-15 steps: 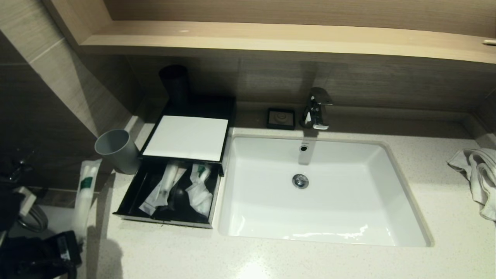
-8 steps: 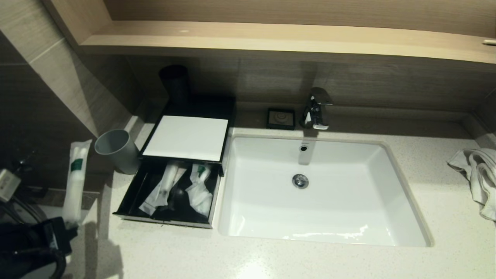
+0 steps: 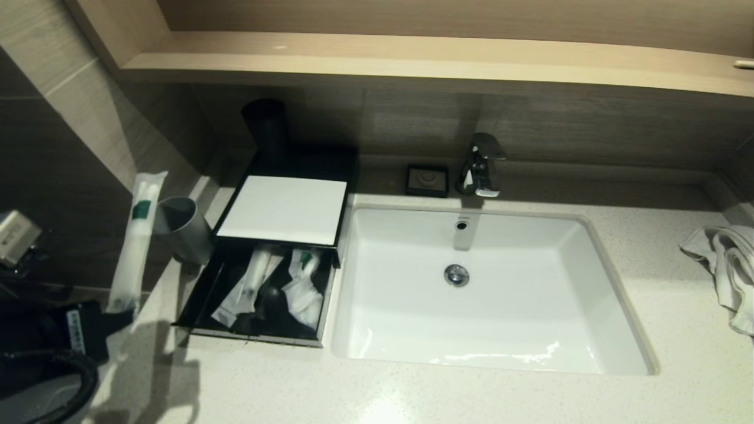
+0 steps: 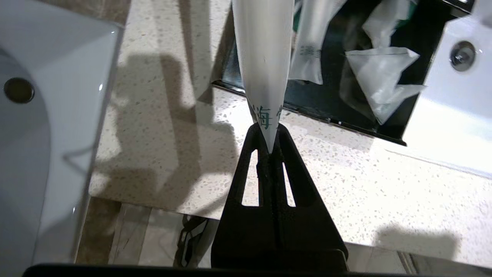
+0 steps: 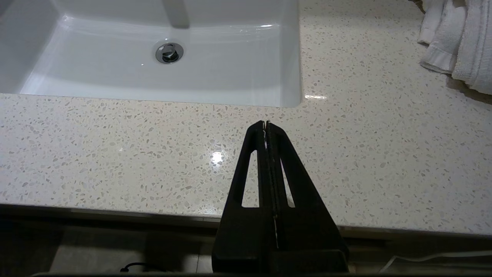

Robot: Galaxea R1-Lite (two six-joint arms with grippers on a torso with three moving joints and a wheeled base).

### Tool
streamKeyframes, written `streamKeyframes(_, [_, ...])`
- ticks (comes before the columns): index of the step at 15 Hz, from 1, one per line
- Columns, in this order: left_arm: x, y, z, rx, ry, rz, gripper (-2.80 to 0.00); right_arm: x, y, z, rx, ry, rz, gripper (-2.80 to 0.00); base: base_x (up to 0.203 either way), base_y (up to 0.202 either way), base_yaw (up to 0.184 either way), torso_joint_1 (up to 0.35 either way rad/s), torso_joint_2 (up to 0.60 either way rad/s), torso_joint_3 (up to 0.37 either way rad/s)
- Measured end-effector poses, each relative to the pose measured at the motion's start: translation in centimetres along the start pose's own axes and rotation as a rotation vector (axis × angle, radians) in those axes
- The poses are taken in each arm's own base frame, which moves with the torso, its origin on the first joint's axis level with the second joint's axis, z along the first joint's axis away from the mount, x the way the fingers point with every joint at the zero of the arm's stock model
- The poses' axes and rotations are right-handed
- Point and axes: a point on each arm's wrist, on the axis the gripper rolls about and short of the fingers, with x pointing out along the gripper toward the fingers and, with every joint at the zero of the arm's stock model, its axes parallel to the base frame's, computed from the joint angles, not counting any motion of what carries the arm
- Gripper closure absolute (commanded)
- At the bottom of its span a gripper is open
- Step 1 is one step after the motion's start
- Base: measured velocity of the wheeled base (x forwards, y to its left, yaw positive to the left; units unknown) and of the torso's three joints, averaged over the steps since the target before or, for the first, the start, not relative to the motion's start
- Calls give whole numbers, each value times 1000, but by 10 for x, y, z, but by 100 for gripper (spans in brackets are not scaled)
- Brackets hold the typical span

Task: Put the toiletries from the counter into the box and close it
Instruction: Place the bathroom toiletry into the drawer

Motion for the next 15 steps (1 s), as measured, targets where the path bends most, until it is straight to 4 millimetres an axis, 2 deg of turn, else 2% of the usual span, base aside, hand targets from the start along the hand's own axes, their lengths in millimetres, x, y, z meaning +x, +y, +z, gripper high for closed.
streamKeyframes(5, [-2,-9,-1,88,42,-124,0,0,0,0,0,0,0,0,0,0,0,0,0,0])
streamKeyframes(11, [3,-12,-8,126,129,-125,0,0,0,0,0,0,0,0,0,0,0,0,0,0])
streamKeyframes(15, [2,-19,-3,145,209,-179,0,0,0,0,0,0,1,0,0,0,0,0,0,0])
